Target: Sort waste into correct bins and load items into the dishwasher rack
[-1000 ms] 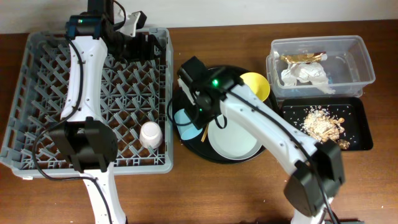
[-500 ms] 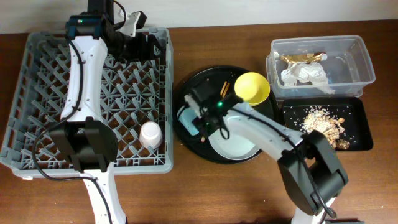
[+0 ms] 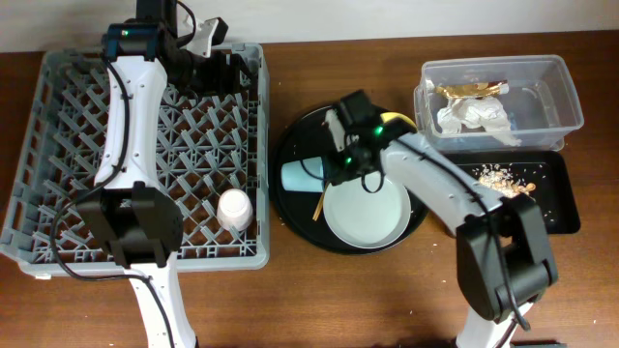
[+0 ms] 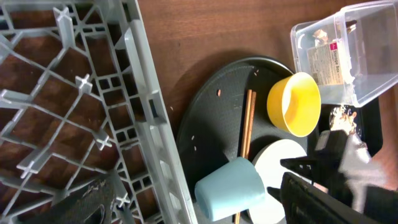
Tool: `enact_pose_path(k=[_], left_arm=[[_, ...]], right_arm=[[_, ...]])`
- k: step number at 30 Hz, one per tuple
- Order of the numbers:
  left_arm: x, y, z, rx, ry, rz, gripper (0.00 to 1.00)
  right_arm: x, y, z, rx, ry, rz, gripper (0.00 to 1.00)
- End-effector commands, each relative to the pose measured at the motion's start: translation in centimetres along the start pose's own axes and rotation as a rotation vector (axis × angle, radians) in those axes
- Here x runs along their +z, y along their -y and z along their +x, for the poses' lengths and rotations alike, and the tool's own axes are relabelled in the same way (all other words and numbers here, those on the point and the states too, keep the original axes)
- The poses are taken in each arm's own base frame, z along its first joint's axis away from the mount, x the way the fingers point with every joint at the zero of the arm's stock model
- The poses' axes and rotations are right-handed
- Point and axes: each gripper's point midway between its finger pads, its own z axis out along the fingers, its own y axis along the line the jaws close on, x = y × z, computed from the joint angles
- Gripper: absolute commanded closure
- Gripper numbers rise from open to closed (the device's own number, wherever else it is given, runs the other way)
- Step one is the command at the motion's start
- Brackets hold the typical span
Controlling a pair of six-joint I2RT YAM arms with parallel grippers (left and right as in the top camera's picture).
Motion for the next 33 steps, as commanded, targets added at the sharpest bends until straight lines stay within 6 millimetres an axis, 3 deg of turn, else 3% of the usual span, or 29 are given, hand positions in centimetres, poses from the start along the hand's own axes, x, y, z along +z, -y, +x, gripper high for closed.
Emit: enact_pose_path(k=[1,4,6,8,11,13,15,16,17,20,23,24,26,28,30,32,33], left_arm=[[-0.8,0.4,-0.4,0.025,0.021,-0.005,0.16],[-0.8,0.4,-0.4,0.025,0.021,-0.005,0.16],[-0.8,0.4,-0.4,0.025,0.021,-0.005,0.16],[-0.8,0.4,-0.4,0.025,0.020,-0.005,0.16],[-0.8,0.4,-0.3,0.023,0.018,-0.005,0.16],[-0.8,0.4,-0.3,0.023,0.018,-0.005,0.16],[-0.8,0.4,-0.3,0.024,0.018,-0.005,0.16],[-0.8,0.4,-0.3,0.024,0.018,-0.005,0.16],[-0.8,0.4,-0.3,0.023,0.018,-0.005,0.15],[-0.9,1.5,-0.4,0.022,0.021,0.060,0.16],[-1.9,6.2,-0.9,0.039,0.050,0.341,0.13],[-2.5,7.7,-0.9,0.040,0.053,0.438,0.07],[-4.4,10.8,-0.9,0.043,0.062,0.649,0.01],[-6.3,13.0,-0.9,0.071,0.078,0.815,0.01],[-7.8,14.2,-0.9,0.072,0.084,0.926,0.01],[-8.6,14.9,-0.8,0.073,0.084,0.988,0.02],[-8.5,15.0,-0.7,0.071,0.080,0.990,0.07]], right_arm=[[-2.6,-2.5,-2.2,0.226,0.020,-0.252,0.45],[-2.5,-3.4,-2.2,0.291,-0.004,-0.351,0.46],[-1.4,-3.8,-1.8,0.308,-0.031,-0.366,0.46],[0.3,-5.3,-1.5,0.305,-0.074,-0.453,0.47],[2.7,-5.9,-0.5,0.317,-0.123,-0.446,0.58],[2.7,-5.9,-0.8,0.314,-0.114,-0.449,0.66],[2.7,-6.1,-0.8,0.321,-0.114,-0.451,0.83],[2.7,-6.3,-0.9,0.316,-0.110,-0.454,0.96],[2.4,-6.9,-1.2,0.306,-0.101,-0.488,0.96],[-0.7,-6.4,-3.7,0.306,-0.027,-0.569,0.96],[-8.5,-3.5,-7.9,0.289,0.174,-0.673,0.96],[-11.7,-2.6,-9.2,0.253,0.265,-0.740,0.96],[-16.2,-1.6,-11.5,0.190,0.396,-0.878,0.96],[-18.6,-2.6,-13.0,0.099,0.477,-0.952,0.96],[-21.1,-4.8,-14.4,0.009,0.557,-1.015,0.96],[-22.1,-6.6,-14.9,-0.028,0.583,-1.049,0.96],[-22.1,-7.4,-14.9,-0.039,0.584,-1.054,0.96]])
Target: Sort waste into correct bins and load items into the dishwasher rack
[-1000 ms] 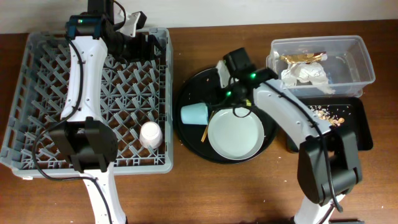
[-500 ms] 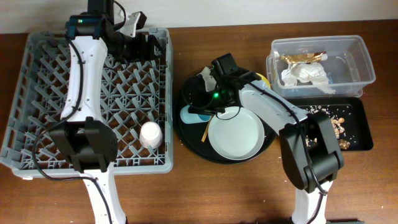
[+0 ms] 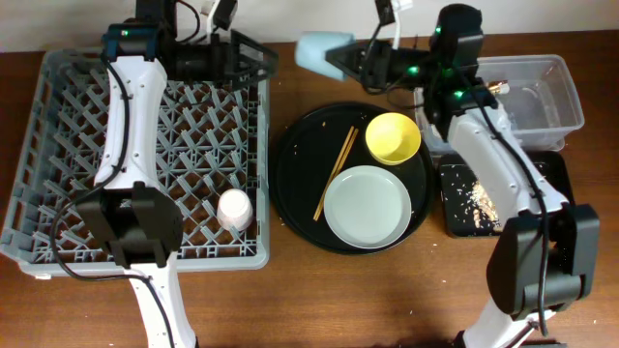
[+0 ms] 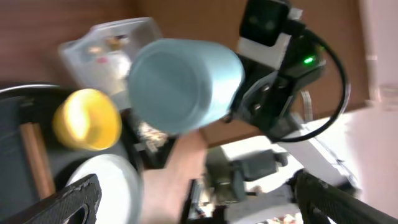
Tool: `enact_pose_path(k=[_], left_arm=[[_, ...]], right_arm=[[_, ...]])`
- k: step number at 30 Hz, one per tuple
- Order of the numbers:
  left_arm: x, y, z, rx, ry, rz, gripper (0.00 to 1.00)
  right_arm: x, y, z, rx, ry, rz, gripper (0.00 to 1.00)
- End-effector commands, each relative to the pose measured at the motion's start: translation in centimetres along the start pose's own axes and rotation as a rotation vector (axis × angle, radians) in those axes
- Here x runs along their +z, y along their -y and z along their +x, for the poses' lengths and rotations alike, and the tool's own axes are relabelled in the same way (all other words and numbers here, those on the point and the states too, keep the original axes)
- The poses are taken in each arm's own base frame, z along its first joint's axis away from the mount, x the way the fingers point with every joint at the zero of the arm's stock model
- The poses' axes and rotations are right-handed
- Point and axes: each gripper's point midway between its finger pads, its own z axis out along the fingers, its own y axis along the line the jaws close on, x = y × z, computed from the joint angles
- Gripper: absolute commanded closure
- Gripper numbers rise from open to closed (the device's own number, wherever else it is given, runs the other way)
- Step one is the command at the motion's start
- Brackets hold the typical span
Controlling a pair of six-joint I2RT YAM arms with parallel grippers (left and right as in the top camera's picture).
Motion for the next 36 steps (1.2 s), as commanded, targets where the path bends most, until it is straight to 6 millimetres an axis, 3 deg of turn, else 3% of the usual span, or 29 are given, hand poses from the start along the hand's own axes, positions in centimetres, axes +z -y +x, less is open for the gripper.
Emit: enact_pose_path(k=[1,5,10,12,15,18,20,22,24,26,27,30,32,34,36], left_arm=[[0.2,3.3,-0.1,0.045,0.002,0.134,0.07],[0.7,3.5,0.1,0.046,-0.008,0.139,0.06],[1.1,3.6,0.4,0.030,-0.017,0.143,0.07],[1.6,3.8,0.7,0.018,-0.030,0.148,0.11],[1.7,3.8,0.7,0.017,-0.032,0.149,0.27],[1.7,3.8,0.7,0.017,-0.032,0.149,0.28],[1.7,3.7,0.7,0.018,-0.032,0.146,0.32],[1.8,3.0,0.8,0.019,-0.035,0.102,0.33],[1.7,1.9,0.8,0.023,-0.036,0.041,0.33],[0.8,0.6,0.1,0.061,-0.016,-0.026,0.33],[0.0,-1.0,-0.3,0.076,-0.004,-0.114,0.33],[-3.6,-8.7,-0.2,0.054,-0.018,-0.604,0.33],[-6.9,-12.0,1.8,-0.019,-0.082,-0.912,0.33],[-9.7,-12.7,4.1,-0.116,-0.140,-1.105,0.35],[-12.5,-12.2,6.3,-0.206,-0.183,-1.269,0.35]], right_arm=[[2.0,-2.7,1.0,0.039,-0.046,-0.073,0.96],[3.8,-4.5,2.1,0.009,-0.082,-0.125,0.96],[4.0,-5.5,2.0,-0.033,-0.082,-0.159,0.96],[4.0,-5.5,1.9,-0.033,-0.079,-0.157,0.96],[4.0,-5.5,2.0,-0.033,-0.081,-0.158,0.96],[4.0,-5.5,2.0,-0.033,-0.081,-0.158,0.96],[4.0,-5.5,2.0,-0.033,-0.081,-0.158,0.69],[3.8,-5.4,1.9,-0.032,-0.080,-0.156,0.29],[3.5,-4.9,1.7,-0.014,-0.077,-0.142,0.16],[2.6,-3.3,1.9,0.052,-0.084,-0.099,0.09],[1.9,-2.1,2.3,0.077,-0.093,-0.066,0.00],[-0.1,1.9,3.6,0.150,-0.098,0.078,0.02],[-2.6,6.4,5.4,0.229,-0.104,0.287,0.02],[-4.9,9.9,7.3,0.293,-0.121,0.503,0.01],[-6.1,11.5,8.4,0.304,-0.143,0.617,0.02]])
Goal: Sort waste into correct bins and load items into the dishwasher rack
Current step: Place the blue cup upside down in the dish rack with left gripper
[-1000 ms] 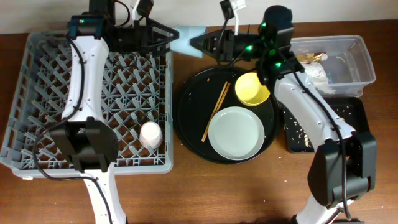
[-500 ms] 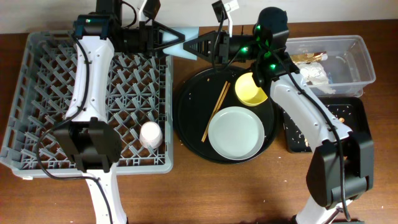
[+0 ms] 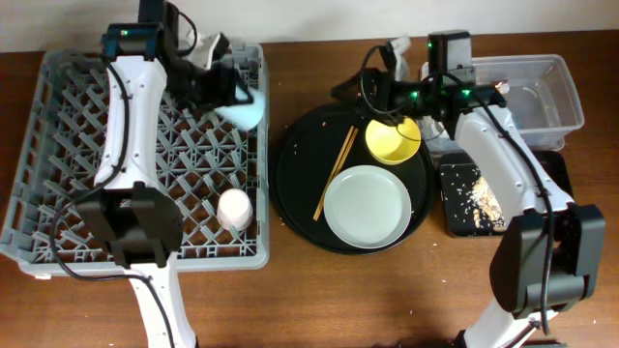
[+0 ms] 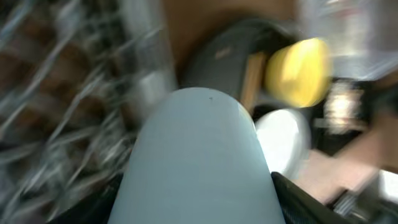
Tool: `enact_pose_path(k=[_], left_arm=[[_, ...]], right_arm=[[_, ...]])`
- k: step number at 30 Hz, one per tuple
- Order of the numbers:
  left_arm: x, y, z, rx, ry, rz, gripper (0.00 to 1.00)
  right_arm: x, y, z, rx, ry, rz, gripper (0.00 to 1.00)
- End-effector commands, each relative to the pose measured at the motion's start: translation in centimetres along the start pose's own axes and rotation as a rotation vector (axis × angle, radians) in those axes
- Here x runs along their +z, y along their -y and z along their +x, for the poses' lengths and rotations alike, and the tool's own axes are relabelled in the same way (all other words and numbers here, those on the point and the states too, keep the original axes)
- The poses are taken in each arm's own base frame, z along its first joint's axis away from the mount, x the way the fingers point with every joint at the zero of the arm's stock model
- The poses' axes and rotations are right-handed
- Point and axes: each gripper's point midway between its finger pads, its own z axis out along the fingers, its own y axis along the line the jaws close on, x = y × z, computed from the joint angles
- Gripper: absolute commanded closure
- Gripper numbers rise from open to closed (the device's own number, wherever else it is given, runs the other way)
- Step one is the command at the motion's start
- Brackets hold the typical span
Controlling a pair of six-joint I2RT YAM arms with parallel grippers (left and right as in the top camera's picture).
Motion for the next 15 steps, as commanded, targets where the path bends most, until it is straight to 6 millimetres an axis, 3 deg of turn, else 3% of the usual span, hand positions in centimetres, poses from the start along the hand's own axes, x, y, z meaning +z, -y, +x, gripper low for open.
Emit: enact_pose_path(k=[1,4,10,13,15], left_arm=[[-4.2,-4.5,2.4,-0.061,-0.035,-0.395,0.35],[-4.0,-3.6,3.3,-0.027,-0.072,-0.445,0.35],[0.1,-1.3,5.3,0.088,-0.189,-0.530,0.35],[0.7,-3.8,6.7,0.015,-0.238,-0.651,0.34],[1.6,-4.2,6.4,0.017,-0.226,-0.648,0.34]], right_arm=[[-0.7,3.8,-0.7,-0.074,0.059,0.234,0.02],[-1.0,4.6,-0.7,-0.061,0.064,0.279,0.02],[-1.0,4.9,-0.5,-0.052,0.059,0.293,0.02],[-1.1,5.2,-0.2,-0.044,0.050,0.305,0.01],[-1.1,5.3,-0.2,-0.044,0.053,0.312,0.02]])
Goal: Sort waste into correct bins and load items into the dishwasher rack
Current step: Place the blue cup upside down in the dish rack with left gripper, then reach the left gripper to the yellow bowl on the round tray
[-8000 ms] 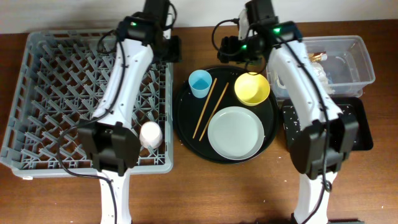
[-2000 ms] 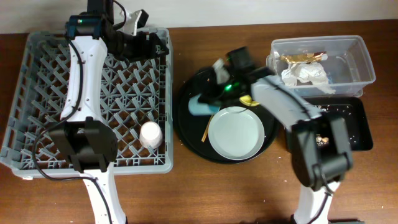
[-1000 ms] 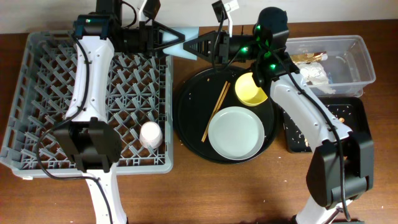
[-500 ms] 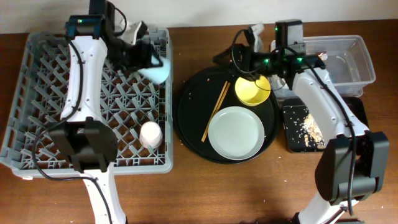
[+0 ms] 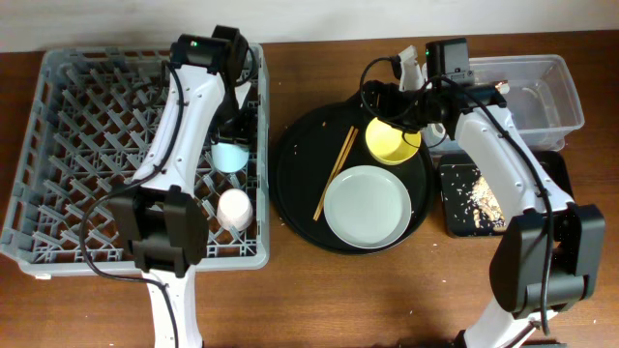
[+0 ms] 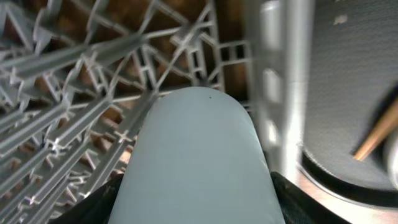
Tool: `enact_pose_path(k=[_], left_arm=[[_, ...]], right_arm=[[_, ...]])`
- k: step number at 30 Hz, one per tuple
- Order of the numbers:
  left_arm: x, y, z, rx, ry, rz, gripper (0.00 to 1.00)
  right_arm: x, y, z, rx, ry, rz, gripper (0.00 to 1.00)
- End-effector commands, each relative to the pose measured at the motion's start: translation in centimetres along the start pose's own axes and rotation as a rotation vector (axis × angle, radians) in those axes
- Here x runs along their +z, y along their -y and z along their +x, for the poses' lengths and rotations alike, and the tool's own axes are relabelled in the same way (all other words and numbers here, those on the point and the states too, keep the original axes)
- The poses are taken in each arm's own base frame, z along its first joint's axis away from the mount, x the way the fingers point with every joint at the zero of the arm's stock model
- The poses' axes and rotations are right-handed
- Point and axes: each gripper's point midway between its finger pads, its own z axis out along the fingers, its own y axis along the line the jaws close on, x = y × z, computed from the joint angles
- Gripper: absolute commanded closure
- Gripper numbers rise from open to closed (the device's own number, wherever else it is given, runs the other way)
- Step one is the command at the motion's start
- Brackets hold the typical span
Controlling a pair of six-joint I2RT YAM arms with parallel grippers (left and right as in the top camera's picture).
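The light blue cup (image 5: 230,155) is low among the tines of the grey dishwasher rack (image 5: 58,145), near its right edge. My left gripper (image 5: 233,135) is shut on it. In the left wrist view the blue cup (image 6: 198,149) fills the middle, with a dark finger on each side at the bottom. A white cup (image 5: 234,208) stands in the rack just in front. My right gripper (image 5: 385,101) hovers at the far rim of the yellow bowl (image 5: 392,143), looking open and empty. A white plate (image 5: 366,207) and a chopstick (image 5: 334,174) lie on the round black tray (image 5: 295,184).
A clear bin (image 5: 561,92) holding wrappers and paper stands at the back right. In front of it is a black rectangular tray (image 5: 556,208) strewn with crumbs. In the left wrist view the round tray's edge (image 6: 348,93) lies right beside the rack wall.
My left gripper has moved forward and down with the blue cup, from above the rack's far right corner into the rack. My right gripper has shifted slightly toward the yellow bowl.
My right gripper was first at the blue cup lying on the round tray. Then it held the cup high between the arms, facing my open left gripper. Later the left gripper held the cup over the rack and the right was empty. Now the cup sits among the tines.
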Motion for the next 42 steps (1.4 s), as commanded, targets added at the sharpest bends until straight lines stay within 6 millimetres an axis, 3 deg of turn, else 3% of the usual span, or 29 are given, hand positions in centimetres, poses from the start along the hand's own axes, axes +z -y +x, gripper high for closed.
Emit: enact_pose_path(k=[1,8,9,11,13,16,17,19,21,23,25,27,30,33,35,40,42], left_arm=[[0.2,-1.2,-0.6,-0.050,0.047,-0.055,0.34],[2.3,0.5,-0.9,-0.047,0.043,0.029,0.33],[2.3,0.5,-0.9,-0.047,0.042,0.032,0.22],[2.3,0.6,-1.0,-0.047,0.044,0.038,0.13],[1.2,1.2,-1.8,-0.047,0.084,0.079,0.08],[-3.4,2.1,-4.2,-0.044,0.220,0.150,0.07],[-6.0,2.8,-5.3,-0.033,0.299,0.194,0.07],[-10.8,5.5,-7.0,0.027,0.449,0.299,0.08],[-12.4,7.9,-7.8,0.077,0.513,0.343,0.08],[-13.2,12.0,-8.8,0.156,0.583,0.366,0.08],[-13.6,16.1,-10.1,0.222,0.648,0.396,0.08],[-12.7,20.3,-10.8,0.264,0.671,0.427,0.08],[-8.3,23.3,-10.7,0.295,0.589,0.409,0.08],[-3.0,24.6,-11.0,0.305,0.495,0.392,0.09],[-0.8,24.9,-11.2,0.305,0.461,0.385,0.09],[0.6,27.8,-10.9,0.336,0.468,0.382,0.28],[2.9,28.4,-10.5,0.285,0.417,0.364,0.28]], right_arm=[[-0.3,0.1,-0.2,-0.020,0.014,0.019,0.02],[-0.3,0.3,0.0,-0.015,0.005,0.030,0.02],[-0.3,0.3,0.0,-0.015,0.005,0.030,0.02],[-0.3,1.0,0.3,-0.005,0.000,0.069,0.01],[-0.5,1.9,0.6,0.009,-0.004,0.122,0.02],[-1.8,2.2,0.4,0.008,0.016,0.180,0.01],[-3.4,2.1,-0.1,0.007,0.044,0.227,0.02],[-8.9,2.5,-1.8,0.034,0.144,0.372,0.02],[-13.2,2.7,-2.9,0.056,0.213,0.445,0.02],[-19.3,3.6,-3.6,0.120,0.298,0.511,0.01],[-23.3,5.3,-3.4,0.188,0.354,0.551,0.01],[-25.5,7.3,-2.5,0.262,0.363,0.589,0.02],[-26.0,8.6,-1.0,0.314,0.319,0.616,0.02],[-25.9,8.7,-0.7,0.316,0.306,0.625,0.01],[-25.9,8.7,-0.7,0.310,0.303,0.625,0.01],[-25.9,8.8,-0.3,0.303,0.285,0.633,0.02],[-25.8,8.8,-0.1,0.307,0.276,0.634,0.01]])
